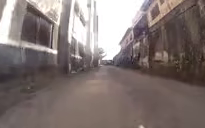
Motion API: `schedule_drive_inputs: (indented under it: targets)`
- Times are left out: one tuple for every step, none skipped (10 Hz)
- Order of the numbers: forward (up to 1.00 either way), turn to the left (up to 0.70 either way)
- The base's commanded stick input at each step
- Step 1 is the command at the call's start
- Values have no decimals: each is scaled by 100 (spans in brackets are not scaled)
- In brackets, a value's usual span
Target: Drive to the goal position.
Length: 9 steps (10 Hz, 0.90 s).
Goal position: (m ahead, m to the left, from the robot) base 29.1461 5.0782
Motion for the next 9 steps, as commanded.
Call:
schedule_drive_inputs:
  targets:
    - [100,0]
    - [100,0]
    - [100,0]
    - [100,0]
    - [100,0]
    - [100,0]
    - [100,0]
    - [100,0]
    - [100,0]
